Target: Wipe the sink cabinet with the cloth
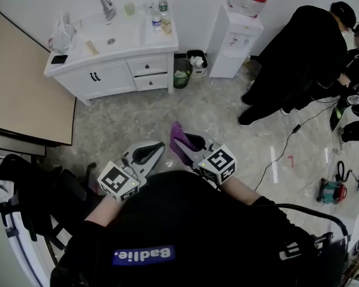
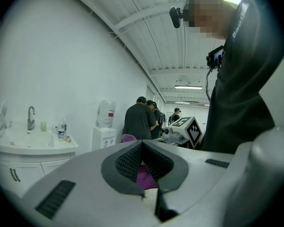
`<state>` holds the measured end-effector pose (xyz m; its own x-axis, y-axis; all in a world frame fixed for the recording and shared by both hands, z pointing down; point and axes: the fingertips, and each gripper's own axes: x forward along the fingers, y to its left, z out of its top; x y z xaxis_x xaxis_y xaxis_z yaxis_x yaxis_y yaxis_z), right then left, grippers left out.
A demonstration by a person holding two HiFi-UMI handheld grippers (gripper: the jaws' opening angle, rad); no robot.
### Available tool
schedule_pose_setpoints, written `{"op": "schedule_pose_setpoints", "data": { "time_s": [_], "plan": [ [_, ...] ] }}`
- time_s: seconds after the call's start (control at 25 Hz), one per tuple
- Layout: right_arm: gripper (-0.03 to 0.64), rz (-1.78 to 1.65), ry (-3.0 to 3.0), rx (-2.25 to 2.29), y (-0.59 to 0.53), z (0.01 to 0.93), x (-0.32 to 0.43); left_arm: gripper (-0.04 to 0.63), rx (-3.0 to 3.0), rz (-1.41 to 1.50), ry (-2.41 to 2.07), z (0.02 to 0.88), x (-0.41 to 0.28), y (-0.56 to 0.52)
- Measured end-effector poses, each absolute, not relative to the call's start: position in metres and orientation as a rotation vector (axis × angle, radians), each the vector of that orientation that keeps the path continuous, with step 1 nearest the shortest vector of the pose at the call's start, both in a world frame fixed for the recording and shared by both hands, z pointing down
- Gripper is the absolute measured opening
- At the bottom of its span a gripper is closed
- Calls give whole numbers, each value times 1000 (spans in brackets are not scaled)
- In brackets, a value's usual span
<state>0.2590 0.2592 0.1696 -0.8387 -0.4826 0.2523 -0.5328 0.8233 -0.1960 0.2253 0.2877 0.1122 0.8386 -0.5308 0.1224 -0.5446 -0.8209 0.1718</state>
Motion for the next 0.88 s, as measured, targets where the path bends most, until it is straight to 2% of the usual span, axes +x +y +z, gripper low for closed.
{"op": "schedule_pose_setpoints", "data": {
  "time_s": [0.24, 0.48, 0.88],
  "plan": [
    [72, 402, -2820, 732, 243, 183, 265, -11, 2800, 126, -923, 118, 228, 276],
    [72, 440, -2788, 724, 217, 192, 252, -11, 2775, 106, -964, 121, 202, 250],
    [72, 438, -2698, 817, 98, 202, 162, -11, 2795, 4, -835, 138, 107, 123]
  ]
}}
